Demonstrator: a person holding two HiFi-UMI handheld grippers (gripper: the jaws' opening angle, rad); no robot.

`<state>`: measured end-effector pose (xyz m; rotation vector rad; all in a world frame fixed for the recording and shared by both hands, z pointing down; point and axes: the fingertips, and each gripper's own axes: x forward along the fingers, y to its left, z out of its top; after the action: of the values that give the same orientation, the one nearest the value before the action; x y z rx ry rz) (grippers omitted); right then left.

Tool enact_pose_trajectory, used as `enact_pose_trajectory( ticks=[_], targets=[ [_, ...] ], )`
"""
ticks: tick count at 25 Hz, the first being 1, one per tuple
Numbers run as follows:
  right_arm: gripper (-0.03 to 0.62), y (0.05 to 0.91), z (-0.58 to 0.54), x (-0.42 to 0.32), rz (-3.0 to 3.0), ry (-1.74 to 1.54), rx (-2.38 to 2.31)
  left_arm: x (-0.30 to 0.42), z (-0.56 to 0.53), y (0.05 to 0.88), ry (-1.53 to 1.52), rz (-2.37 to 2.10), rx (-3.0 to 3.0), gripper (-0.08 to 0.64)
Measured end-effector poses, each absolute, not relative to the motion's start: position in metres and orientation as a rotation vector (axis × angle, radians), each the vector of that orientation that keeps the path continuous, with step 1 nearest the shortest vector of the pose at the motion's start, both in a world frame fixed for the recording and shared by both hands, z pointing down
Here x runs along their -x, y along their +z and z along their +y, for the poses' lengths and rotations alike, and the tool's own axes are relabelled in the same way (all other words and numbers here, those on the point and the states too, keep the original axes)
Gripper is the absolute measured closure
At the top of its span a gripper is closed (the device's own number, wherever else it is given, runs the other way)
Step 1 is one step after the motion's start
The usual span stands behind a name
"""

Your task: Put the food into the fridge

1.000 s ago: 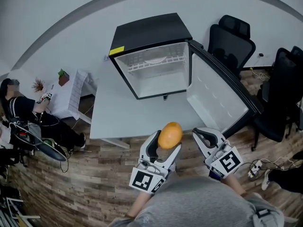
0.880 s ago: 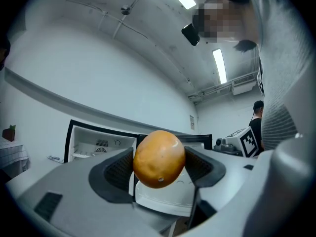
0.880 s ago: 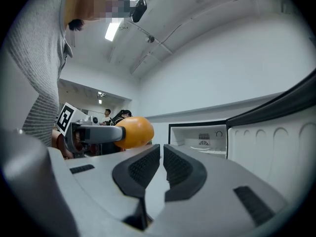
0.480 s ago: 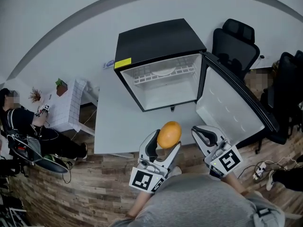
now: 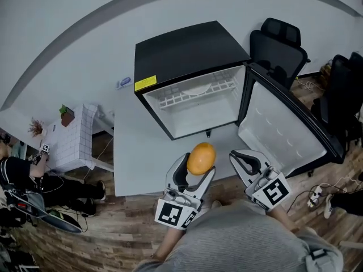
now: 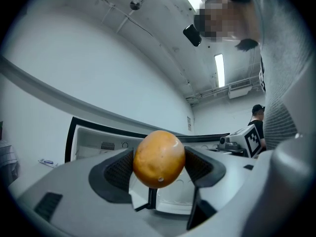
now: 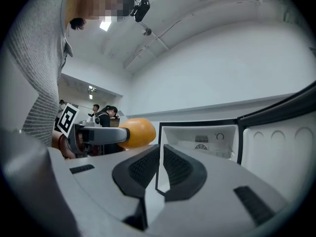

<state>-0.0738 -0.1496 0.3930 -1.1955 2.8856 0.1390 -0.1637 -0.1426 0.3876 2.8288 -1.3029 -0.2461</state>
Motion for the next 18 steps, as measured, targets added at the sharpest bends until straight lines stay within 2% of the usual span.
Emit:
enact_pose_trajectory(
  ticks=[18],
  targets=[
    [0.578, 0.388, -0.186, 0.044, 2.915, 0.112, 1.135, 0.138, -0.179, 0.391, -0.198, -1.384, -2.782, 0.227]
  ],
)
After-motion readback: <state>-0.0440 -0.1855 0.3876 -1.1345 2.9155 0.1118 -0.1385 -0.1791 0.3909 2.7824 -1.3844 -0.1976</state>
